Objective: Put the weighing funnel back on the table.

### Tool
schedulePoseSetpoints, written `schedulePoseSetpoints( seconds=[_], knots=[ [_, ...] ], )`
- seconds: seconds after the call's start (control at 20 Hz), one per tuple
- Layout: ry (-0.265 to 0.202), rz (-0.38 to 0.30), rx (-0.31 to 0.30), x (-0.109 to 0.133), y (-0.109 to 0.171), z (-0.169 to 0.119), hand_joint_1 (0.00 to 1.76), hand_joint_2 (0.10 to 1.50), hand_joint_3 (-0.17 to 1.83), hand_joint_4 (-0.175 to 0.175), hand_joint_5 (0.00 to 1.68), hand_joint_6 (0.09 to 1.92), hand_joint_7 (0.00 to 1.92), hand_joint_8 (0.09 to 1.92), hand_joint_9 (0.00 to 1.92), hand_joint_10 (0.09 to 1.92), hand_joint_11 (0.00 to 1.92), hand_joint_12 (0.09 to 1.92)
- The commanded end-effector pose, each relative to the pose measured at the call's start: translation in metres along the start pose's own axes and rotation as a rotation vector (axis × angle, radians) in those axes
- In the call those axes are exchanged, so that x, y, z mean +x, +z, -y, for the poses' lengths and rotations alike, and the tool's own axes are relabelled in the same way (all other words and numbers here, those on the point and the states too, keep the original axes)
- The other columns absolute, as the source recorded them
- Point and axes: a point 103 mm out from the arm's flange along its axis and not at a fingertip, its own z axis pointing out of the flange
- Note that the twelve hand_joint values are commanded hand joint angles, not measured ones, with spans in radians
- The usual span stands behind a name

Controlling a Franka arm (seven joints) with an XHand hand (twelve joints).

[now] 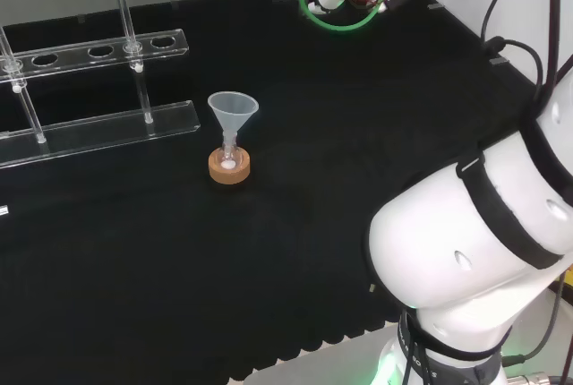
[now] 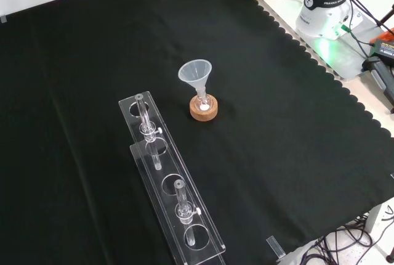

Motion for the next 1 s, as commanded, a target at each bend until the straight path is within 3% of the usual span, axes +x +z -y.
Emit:
schedulePoseSetpoints(
  seconds=[0.05, 0.45, 1.0],
  knots=[
    [0.048, -0.027, 0.022, -0.015, 0.016, 0.002, 1.13, 0.53, 0.75, 0.175, 1.41, 1.15, 1.62, 1.06, 1.9, 0.7, 1.85, 0.54],
    [0.103, -0.073, 0.037, -0.039, 0.043, 0.007, 1.13, 0.53, 0.75, 0.175, 1.41, 1.15, 1.62, 1.06, 1.9, 0.7, 1.85, 0.54],
    [0.097, -0.124, 0.113, -0.068, 0.132, 0.006, 1.13, 0.53, 0.75, 0.175, 1.41, 1.15, 1.62, 1.06, 1.9, 0.7, 1.85, 0.54]
  ],
)
